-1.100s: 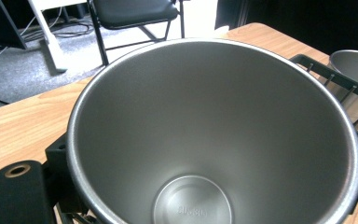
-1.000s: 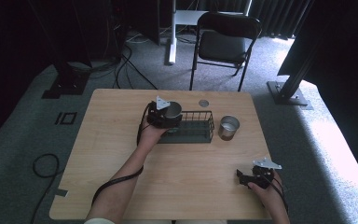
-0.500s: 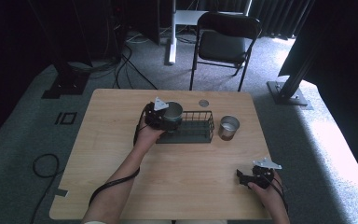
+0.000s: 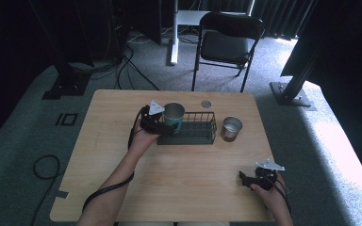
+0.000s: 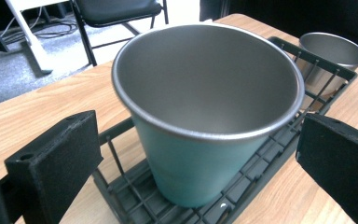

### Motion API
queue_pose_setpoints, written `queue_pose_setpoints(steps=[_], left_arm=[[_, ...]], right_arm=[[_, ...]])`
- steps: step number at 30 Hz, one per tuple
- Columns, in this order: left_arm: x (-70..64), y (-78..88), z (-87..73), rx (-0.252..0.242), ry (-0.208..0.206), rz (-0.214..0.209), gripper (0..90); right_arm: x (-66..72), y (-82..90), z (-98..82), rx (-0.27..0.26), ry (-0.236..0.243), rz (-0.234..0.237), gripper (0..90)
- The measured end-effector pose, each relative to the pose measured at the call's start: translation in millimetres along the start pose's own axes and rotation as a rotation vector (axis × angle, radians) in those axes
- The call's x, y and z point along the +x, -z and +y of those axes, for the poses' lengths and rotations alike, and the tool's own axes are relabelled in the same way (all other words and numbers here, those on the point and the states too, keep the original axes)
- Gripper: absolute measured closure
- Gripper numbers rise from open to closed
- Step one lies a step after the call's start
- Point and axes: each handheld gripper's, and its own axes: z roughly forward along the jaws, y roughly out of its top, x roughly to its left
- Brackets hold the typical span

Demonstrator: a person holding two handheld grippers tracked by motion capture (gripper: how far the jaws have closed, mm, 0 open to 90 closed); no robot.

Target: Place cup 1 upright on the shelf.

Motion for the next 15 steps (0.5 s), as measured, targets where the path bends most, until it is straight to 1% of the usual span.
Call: queue_pose_setpoints(steps=[3,4,7,9,11,14,15], left_arm=[[2.1,5.3,-2.4,-0.006,0.003,0.002,0.7],[2.5,6.9,-3.2,-0.002,-0.002,0.002,0.7],[4.4,10.9,-6.1,0.003,0.002,-0.002,0.7],[5.2,13.7,-8.5,0.005,-0.001,0.004,0.7],[6.2,16.4,-10.6,0.007,0.001,-0.001,0.7],[6.5,20.1,-14.1,0.006,-0.006,0.009,0.7],[6.4,21.4,-15.4,-0.002,-0.009,0.012,0.7]], right_arm=[[0.0,0.0,0.0,0.0,0.0,0.0,11.4],[0.0,0.0,0.0,0.0,0.0,0.0,11.4],[0.0,0.0,0.0,0.0,0.0,0.0,11.4],[0.0,0.0,0.0,0.0,0.0,0.0,11.4],[0.0,0.0,0.0,0.0,0.0,0.0,11.4],[0.1,0.0,0.0,0.0,-0.001,0.0,11.4],[0.1,0.0,0.0,0.0,-0.001,0.0,11.4]])
